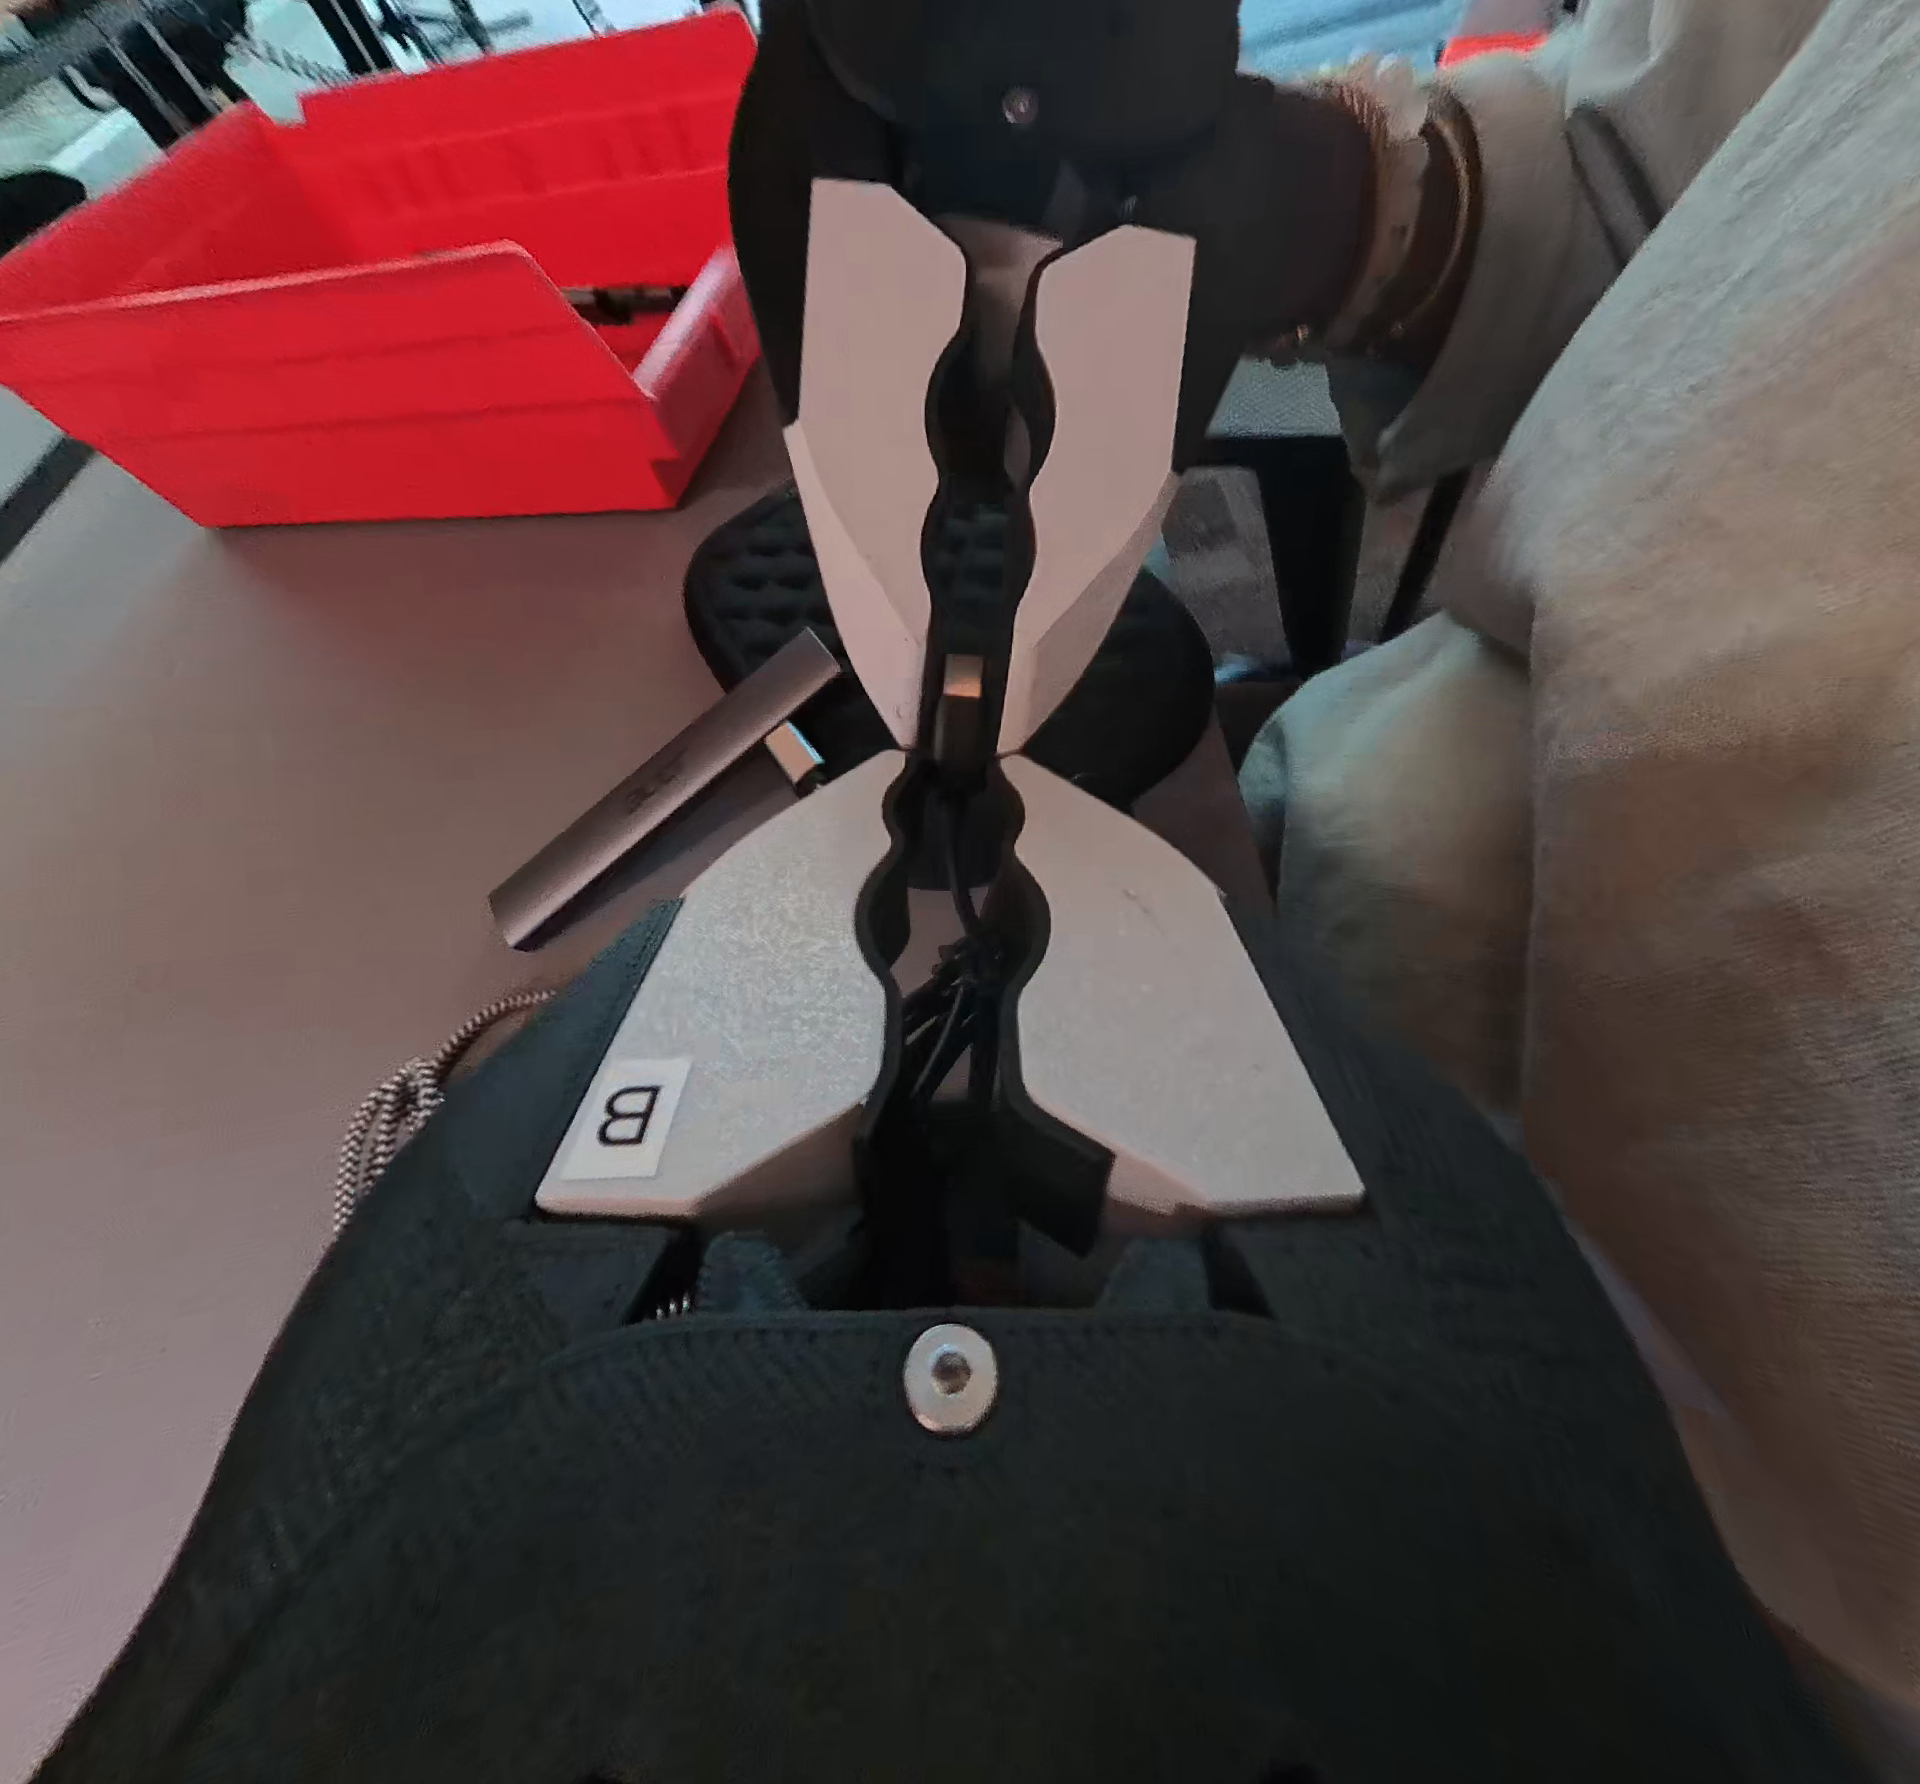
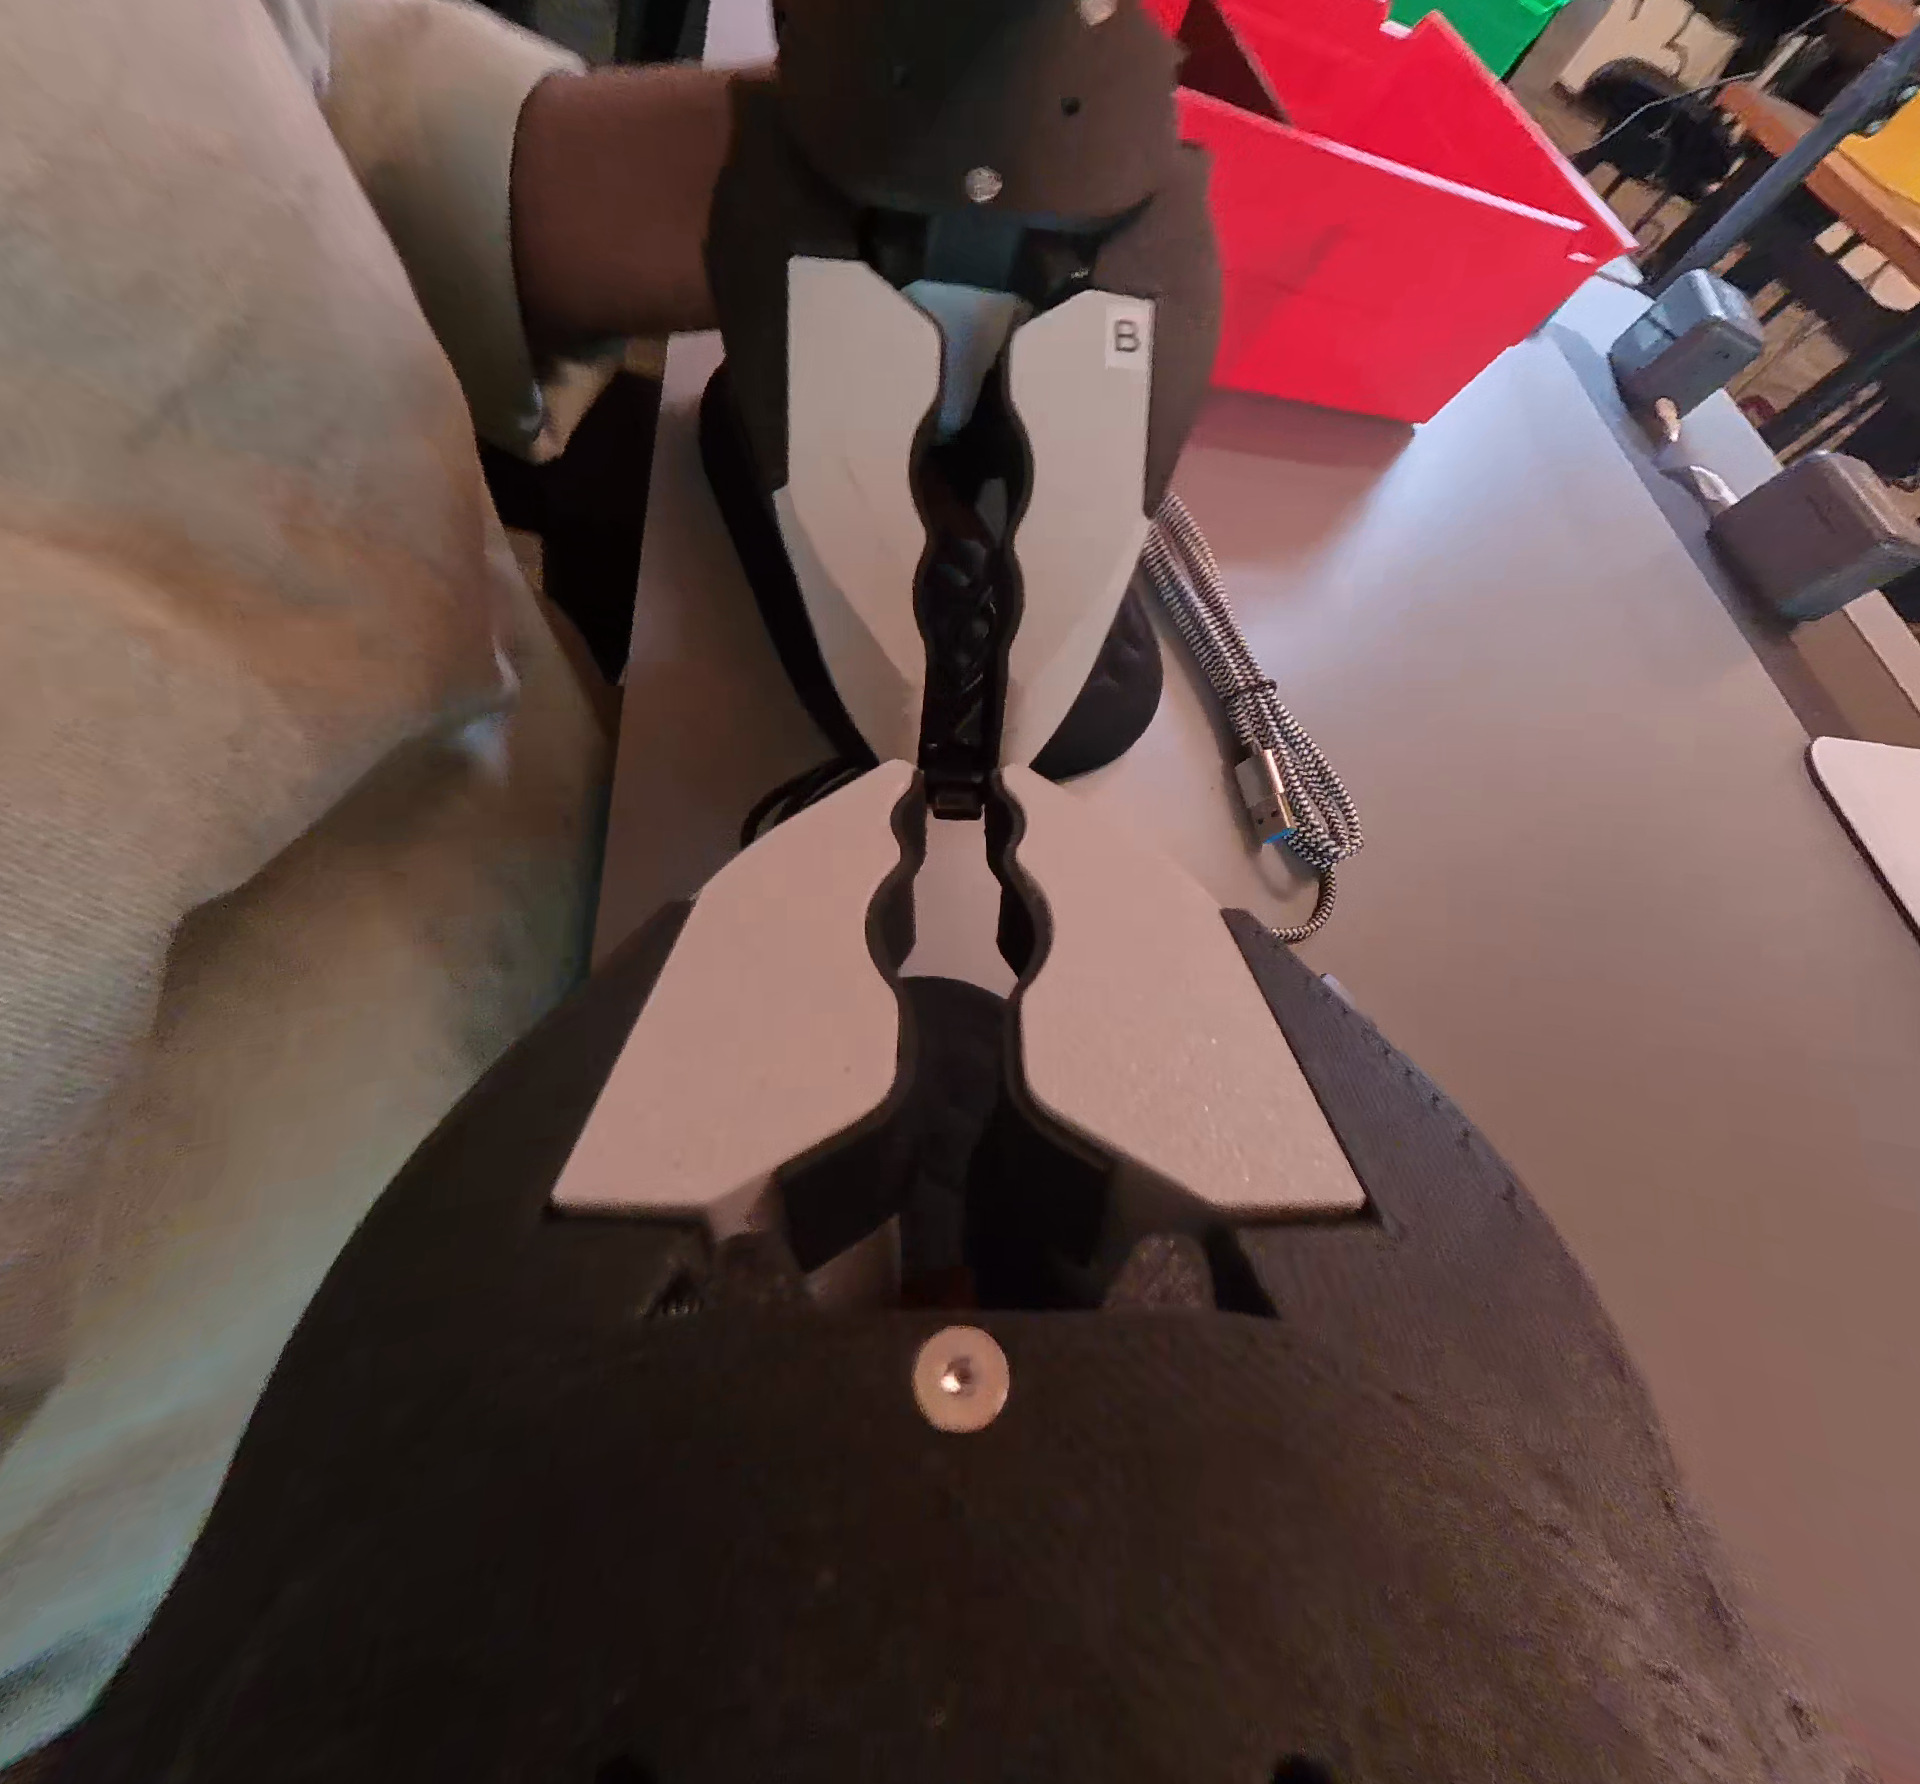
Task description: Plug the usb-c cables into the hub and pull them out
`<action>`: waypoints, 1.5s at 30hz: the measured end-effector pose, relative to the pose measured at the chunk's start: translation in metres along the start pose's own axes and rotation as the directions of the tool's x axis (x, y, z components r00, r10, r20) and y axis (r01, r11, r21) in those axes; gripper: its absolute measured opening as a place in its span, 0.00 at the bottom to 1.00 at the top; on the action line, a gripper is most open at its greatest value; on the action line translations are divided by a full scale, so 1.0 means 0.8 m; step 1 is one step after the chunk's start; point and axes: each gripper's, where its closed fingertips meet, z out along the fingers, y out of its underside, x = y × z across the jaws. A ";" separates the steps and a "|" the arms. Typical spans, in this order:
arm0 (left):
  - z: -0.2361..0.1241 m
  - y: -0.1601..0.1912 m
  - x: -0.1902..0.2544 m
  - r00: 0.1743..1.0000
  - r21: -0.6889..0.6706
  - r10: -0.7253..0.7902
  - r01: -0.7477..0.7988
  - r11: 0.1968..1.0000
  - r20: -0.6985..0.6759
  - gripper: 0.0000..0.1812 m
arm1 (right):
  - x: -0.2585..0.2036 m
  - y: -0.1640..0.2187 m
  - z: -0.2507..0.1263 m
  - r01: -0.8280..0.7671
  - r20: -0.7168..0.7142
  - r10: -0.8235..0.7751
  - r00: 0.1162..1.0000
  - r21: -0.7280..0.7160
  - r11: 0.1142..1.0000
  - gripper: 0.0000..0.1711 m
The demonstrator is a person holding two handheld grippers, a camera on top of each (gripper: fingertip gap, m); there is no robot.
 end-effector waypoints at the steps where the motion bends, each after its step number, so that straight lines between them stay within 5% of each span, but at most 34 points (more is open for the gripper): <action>1: -0.002 -0.003 -0.001 1.000 0.026 0.007 -0.007 1.000 0.015 0.08 | 0.002 -0.003 -0.003 -0.020 -0.006 0.020 1.000 0.032 0.999 0.06; 13: -0.006 -0.015 0.000 0.997 0.100 -0.017 0.009 0.995 0.078 0.06 | 0.000 -0.012 -0.008 -0.115 0.018 0.114 0.993 0.176 0.978 0.06; 17: -0.006 -0.008 -0.001 0.995 0.005 -0.028 0.028 1.000 0.094 0.06 | 0.001 -0.007 -0.004 -0.125 -0.007 0.128 0.992 0.145 0.981 0.06; 24: -0.044 0.015 -0.053 0.950 -0.236 0.016 0.061 0.970 0.312 0.06 | 0.032 0.040 -0.041 -0.134 -0.214 0.109 0.971 -0.106 0.985 0.25; 28: -0.039 0.030 -0.066 0.948 -0.257 -0.061 0.145 0.955 0.311 0.06 | 0.039 0.081 -0.059 -0.078 -0.288 -0.004 0.958 -0.274 0.959 0.25; 35: -0.021 0.043 -0.073 0.946 -0.310 -0.057 0.161 0.937 0.319 0.06 | 0.053 0.104 -0.038 -0.468 -0.308 0.380 0.872 -0.297 0.833 0.28; 38: -0.016 0.046 -0.074 0.940 -0.291 -0.115 0.213 0.933 0.321 0.06 | 0.058 0.126 -0.032 -0.507 -0.361 0.380 0.852 -0.381 0.774 0.25; 40: -0.010 0.048 -0.072 0.935 -0.274 -0.175 0.264 0.925 0.309 0.06 | 0.056 0.120 -0.024 -0.533 -0.359 0.419 0.834 -0.332 0.778 0.16; 45: 0.001 0.059 -0.083 0.907 -0.281 -0.276 0.369 0.886 0.318 0.06 | 0.065 0.114 -0.024 -0.518 -0.502 0.360 0.787 -0.220 0.826 0.14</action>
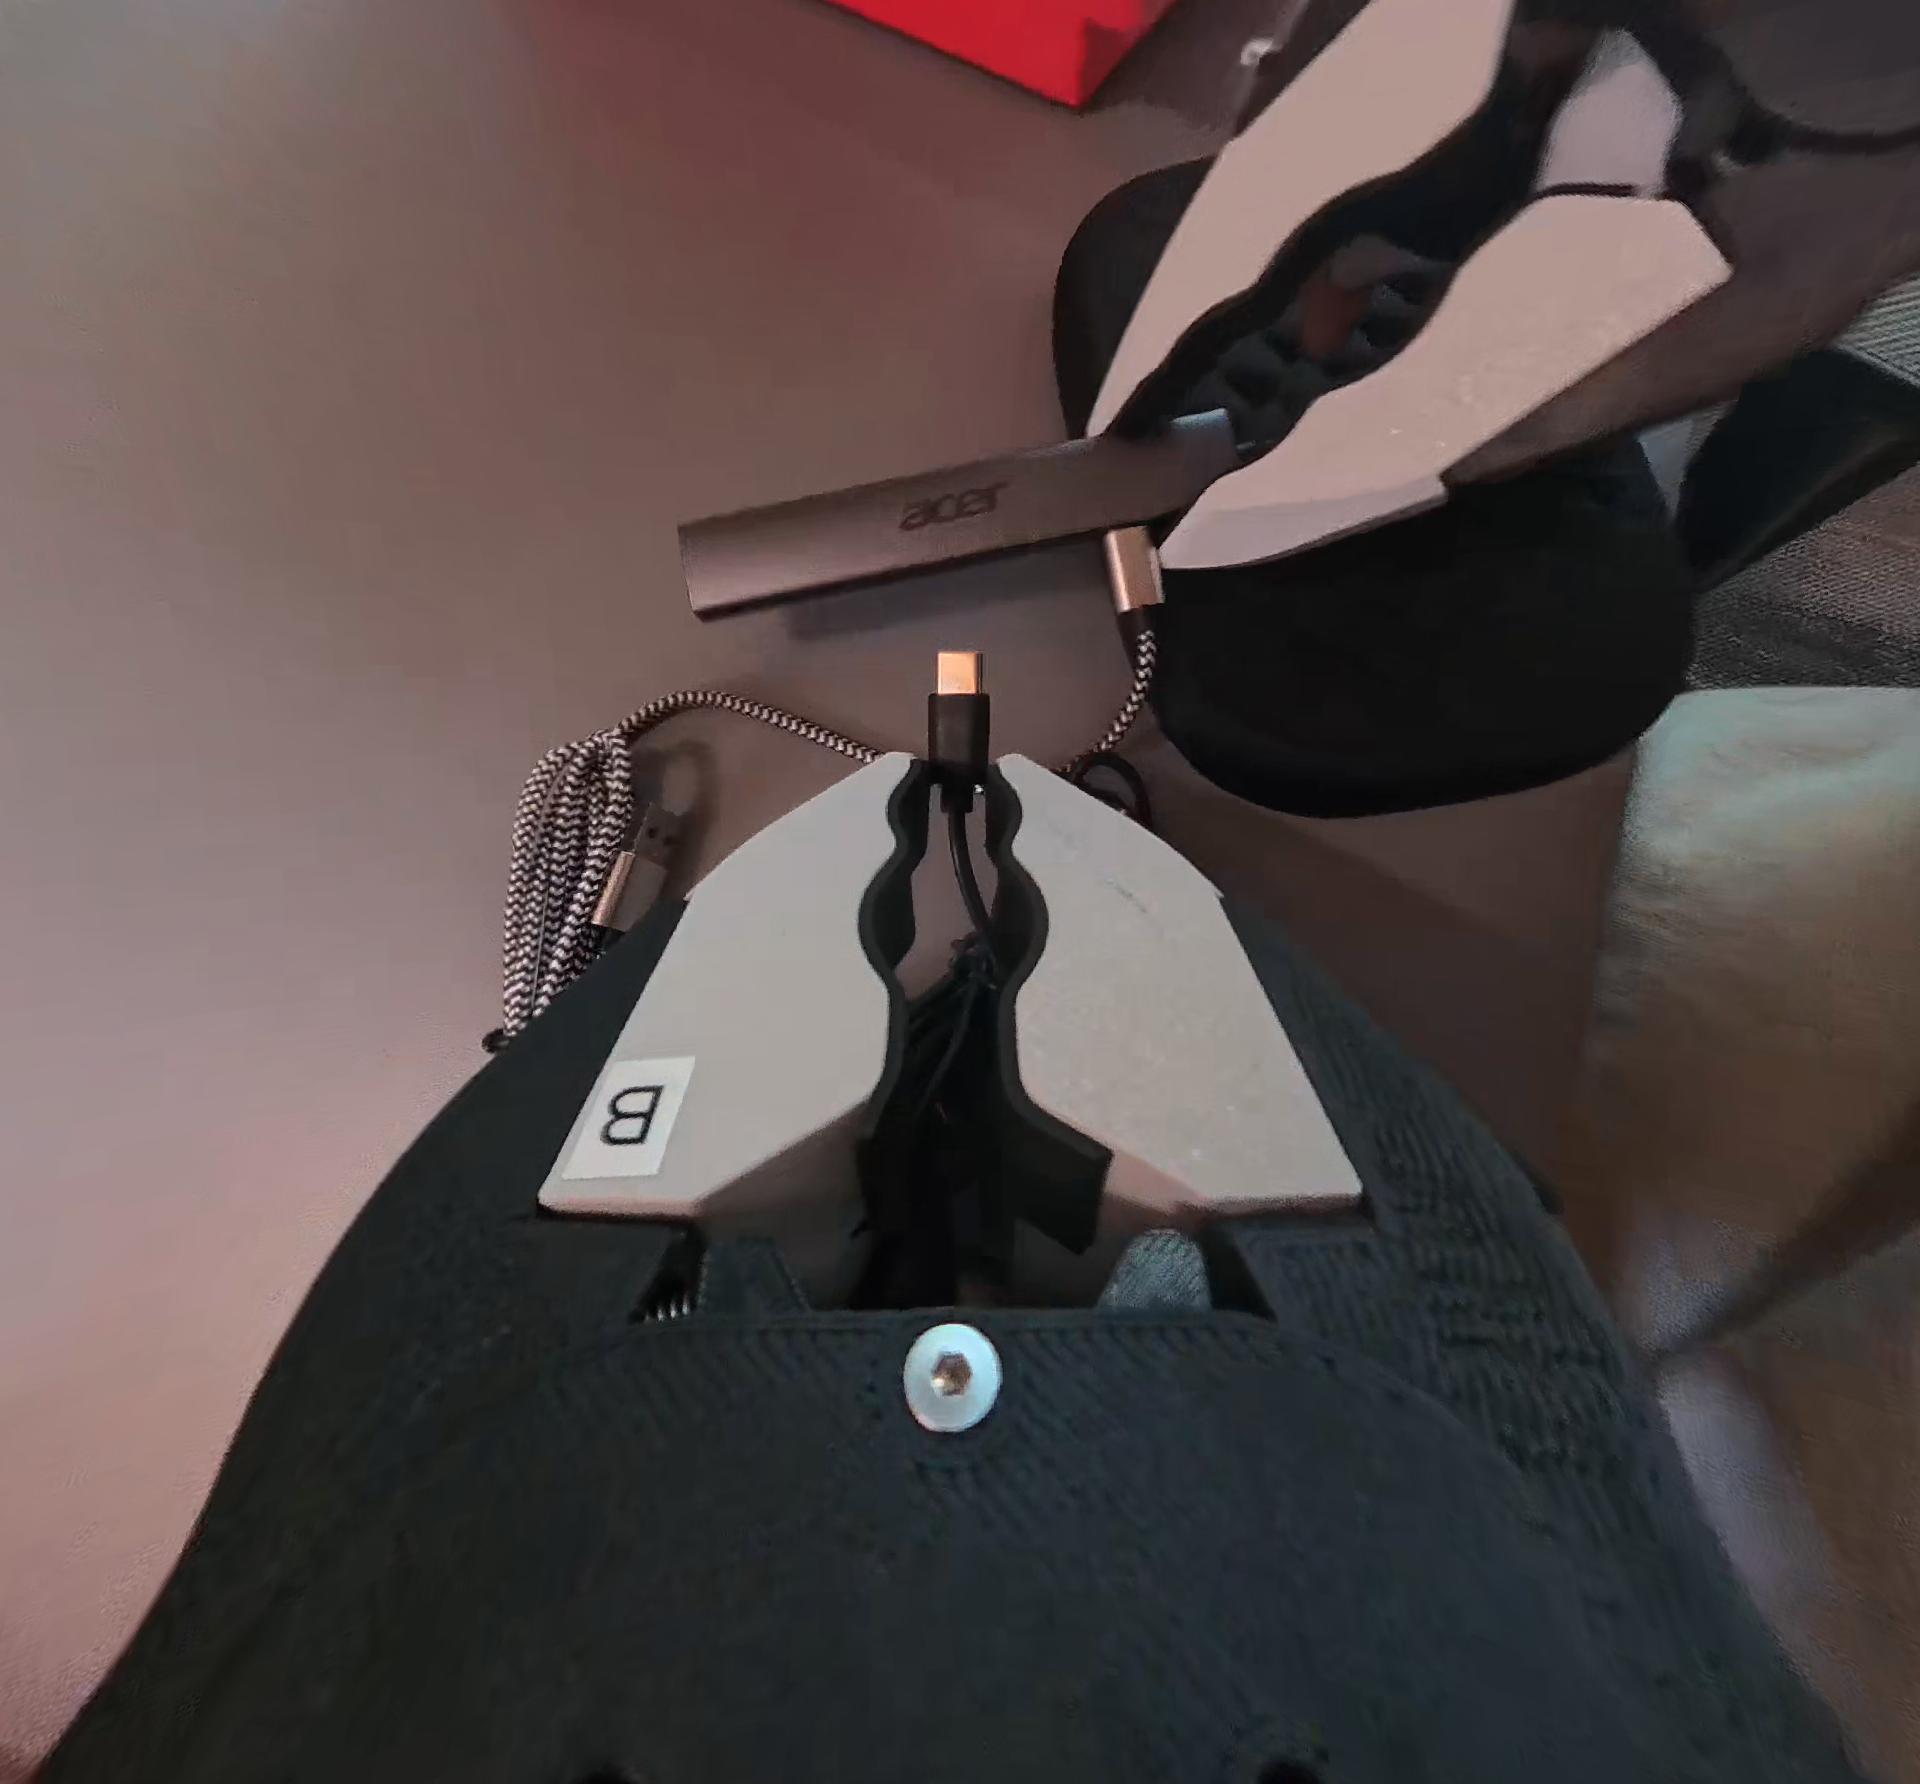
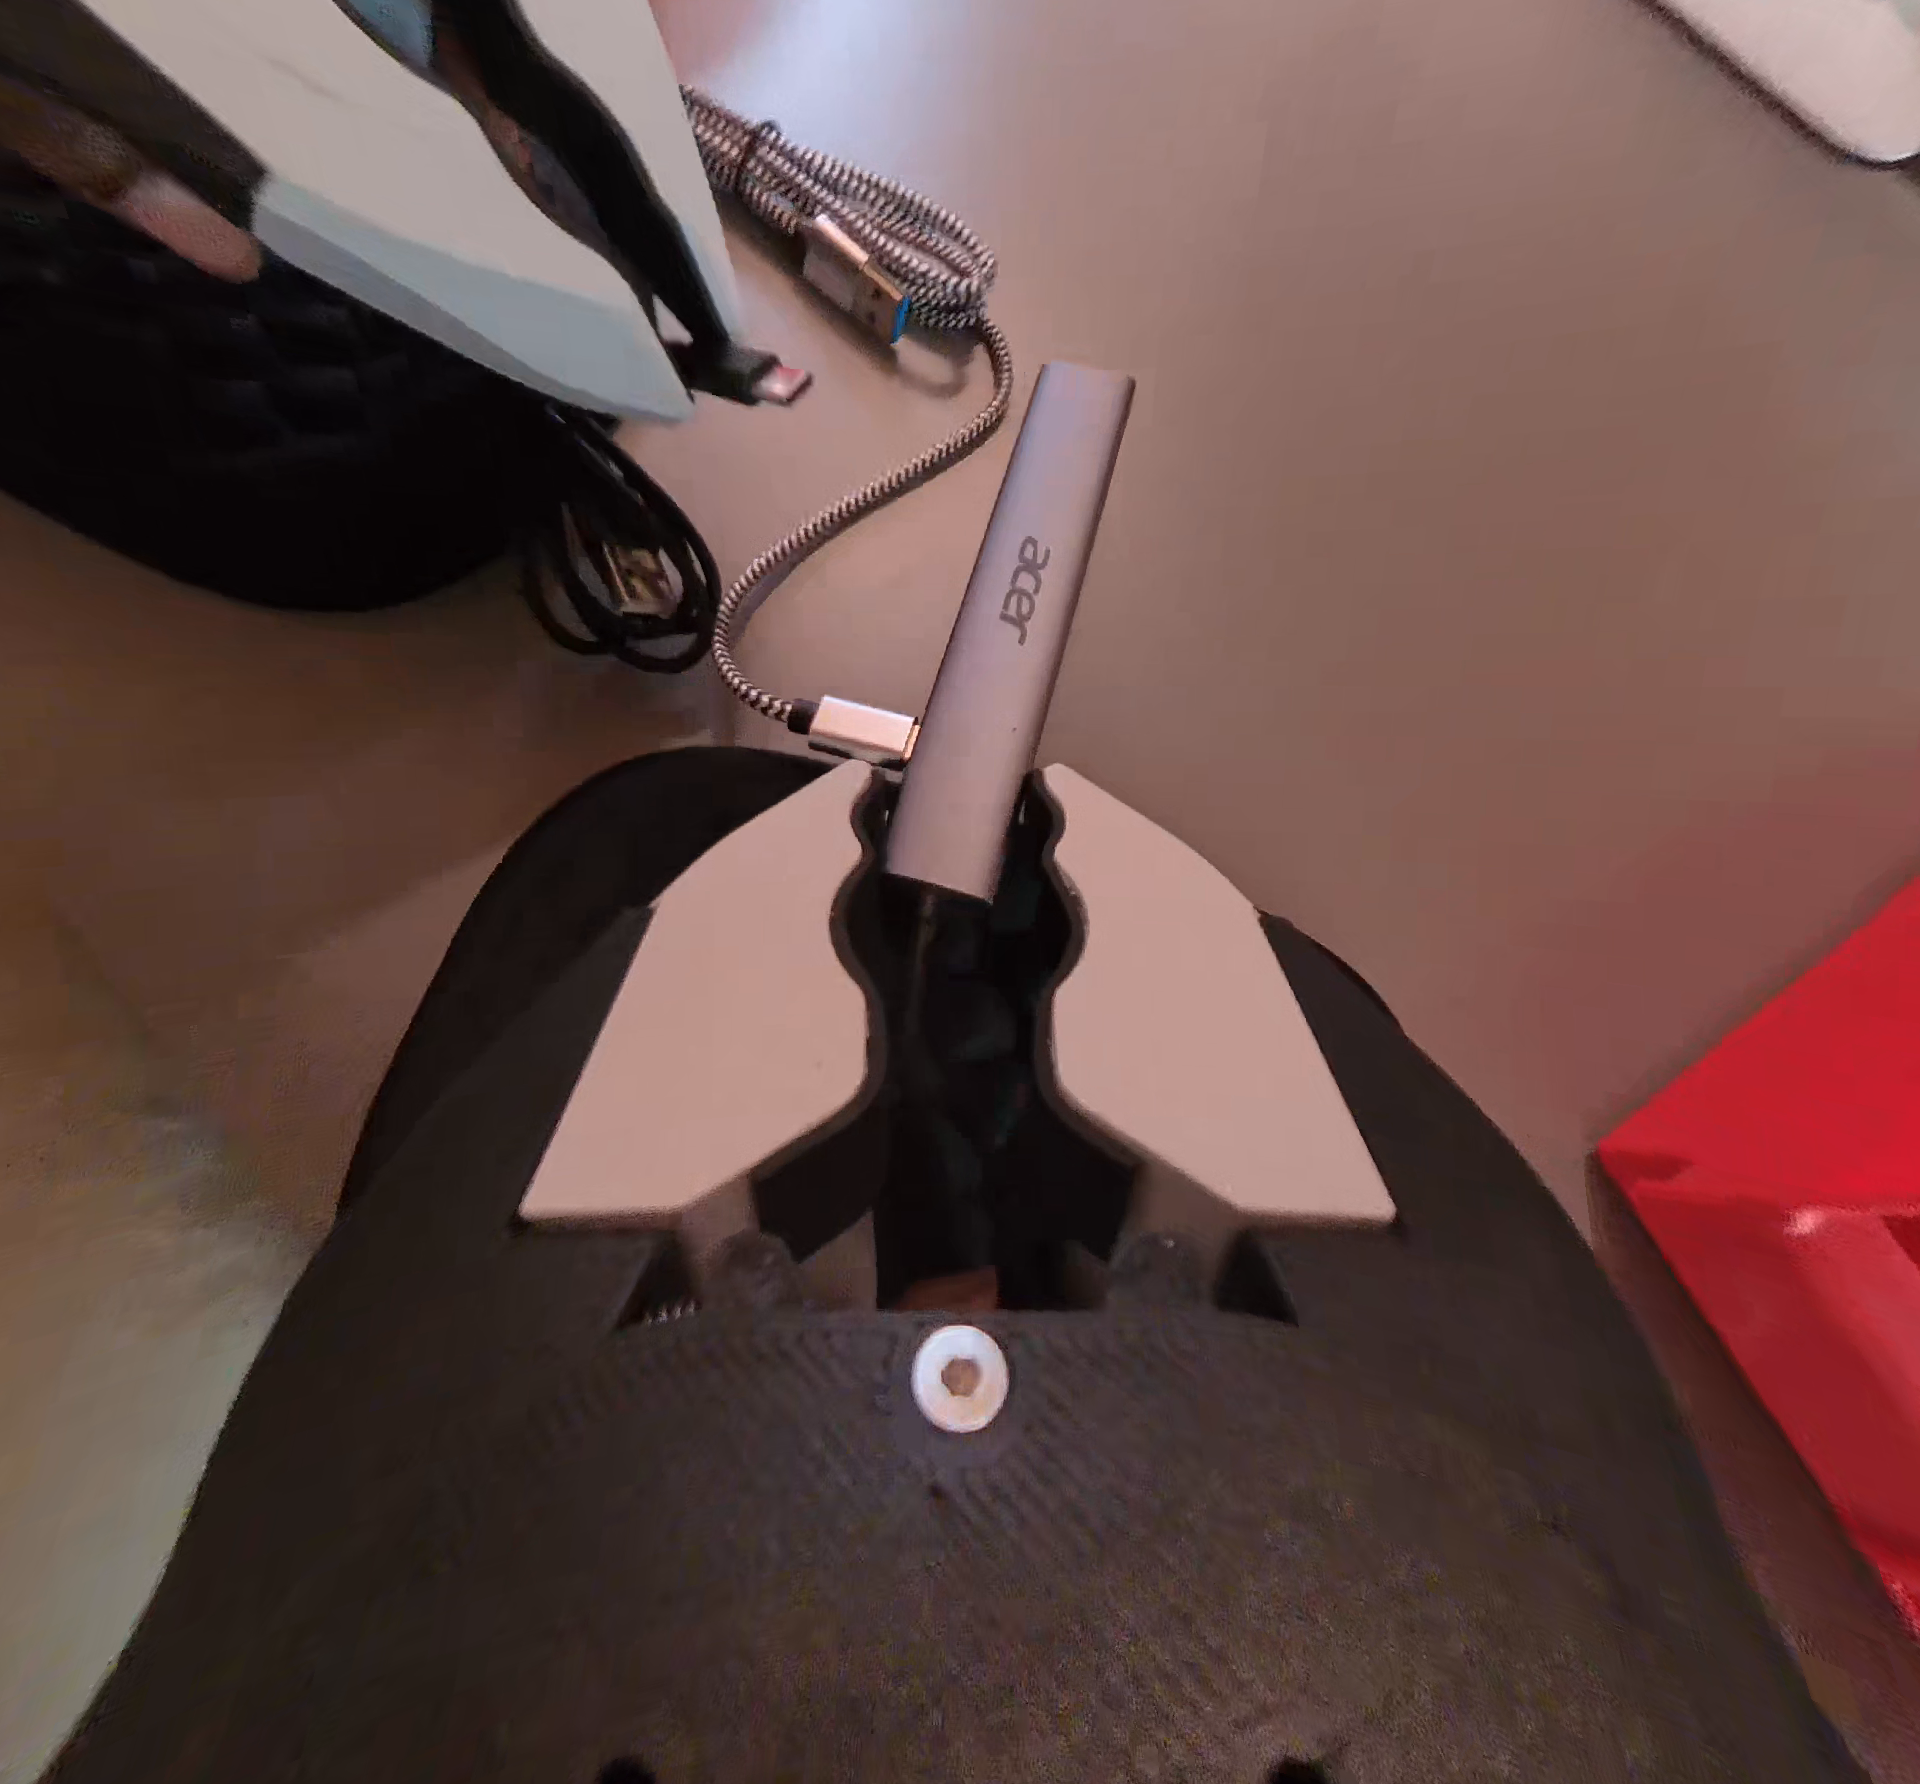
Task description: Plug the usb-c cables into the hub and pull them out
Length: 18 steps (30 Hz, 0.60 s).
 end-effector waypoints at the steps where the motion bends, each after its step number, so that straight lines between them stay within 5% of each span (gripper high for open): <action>1: 0.003 0.000 -0.002 1.000 -0.012 -0.002 0.002 1.000 0.007 0.06 | 0.000 -0.004 -0.001 -0.002 -0.022 0.003 1.000 0.028 1.000 0.14; 18: 0.029 -0.009 0.001 1.000 -0.025 -0.008 0.008 1.000 0.030 0.06 | -0.008 -0.031 0.004 -0.014 -0.083 0.021 0.996 0.088 0.996 0.14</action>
